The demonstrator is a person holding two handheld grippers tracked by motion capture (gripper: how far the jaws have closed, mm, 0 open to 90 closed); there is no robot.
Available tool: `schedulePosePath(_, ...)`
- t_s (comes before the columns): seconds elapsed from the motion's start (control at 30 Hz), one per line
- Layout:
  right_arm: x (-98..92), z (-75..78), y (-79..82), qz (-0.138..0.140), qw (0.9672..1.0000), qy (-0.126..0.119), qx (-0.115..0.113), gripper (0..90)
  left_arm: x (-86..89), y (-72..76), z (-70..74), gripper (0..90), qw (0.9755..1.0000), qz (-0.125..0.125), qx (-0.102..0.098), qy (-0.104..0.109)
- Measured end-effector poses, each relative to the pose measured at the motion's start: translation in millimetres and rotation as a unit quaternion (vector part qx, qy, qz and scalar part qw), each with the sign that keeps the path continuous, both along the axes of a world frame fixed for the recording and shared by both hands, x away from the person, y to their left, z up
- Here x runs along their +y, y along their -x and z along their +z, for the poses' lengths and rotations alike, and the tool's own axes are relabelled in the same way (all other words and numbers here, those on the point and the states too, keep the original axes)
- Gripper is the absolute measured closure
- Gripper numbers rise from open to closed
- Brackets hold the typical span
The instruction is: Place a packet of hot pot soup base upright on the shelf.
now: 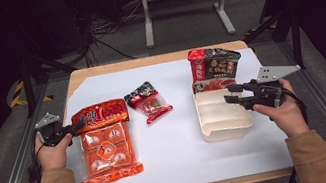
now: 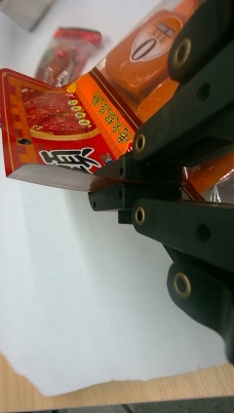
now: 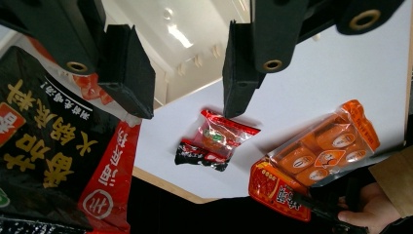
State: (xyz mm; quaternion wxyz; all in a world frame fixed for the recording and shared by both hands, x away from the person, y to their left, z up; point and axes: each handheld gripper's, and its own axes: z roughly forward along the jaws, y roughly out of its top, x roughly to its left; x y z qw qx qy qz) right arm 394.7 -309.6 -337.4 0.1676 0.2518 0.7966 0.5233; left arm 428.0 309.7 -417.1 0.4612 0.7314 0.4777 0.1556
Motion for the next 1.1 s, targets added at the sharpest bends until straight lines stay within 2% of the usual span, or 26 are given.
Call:
schedulePosePath(0.07, 3.1, 0.7, 0.0, 0.008, 1.0, -0.002, 0.003, 56.1, 0.5, 5.9, 10.9, 89.9, 0.9999, -0.001, -0.013, 0.006)
schedulePosePath(0.17, 4.6, 1.6, 0.4, 0.008, 1.0, 0.003, 0.0, 57.0, 0.1, 9.8, 18.4, 90.0, 0.9997, -0.003, -0.021, 0.007)
schedulePosePath(0.2, 5.0, 2.2, 0.7, 0.008, 1.0, 0.002, 0.0, 57.5, -0.4, 12.5, 22.7, 90.0, 0.9995, -0.004, -0.03, 0.013)
schedulePosePath(0.3, 5.7, 4.4, 2.4, 0.008, 1.0, -0.001, 0.0, 59.1, -0.7, 19.1, 32.9, 89.9, 0.9993, -0.006, -0.034, 0.015)
schedulePosePath(0.77, 6.2, 8.5, 6.0, 0.001, 0.9998, -0.021, 0.004, 58.9, -8.2, 36.5, 60.0, 89.9, 0.9973, -0.017, -0.065, 0.03)
schedulePosePath(0.87, 6.1, 9.1, 6.5, 0.0, 0.9997, -0.023, 0.003, 58.9, -11.3, 42.8, 69.6, 89.9, 0.9957, -0.028, -0.078, 0.041)
schedulePosePath(0.93, 6.7, 10.2, 7.4, 0.002, 0.9997, -0.025, 0.002, 58.9, -16.1, 48.6, 78.5, 89.9, 0.9943, -0.039, -0.091, 0.041)
schedulePosePath(1.1, 7.6, 11.5, 8.7, 0.001, 0.9996, -0.027, -0.001, 58.3, -22.6, 54.4, 87.5, 89.9, 0.992, -0.052, -0.107, 0.04)
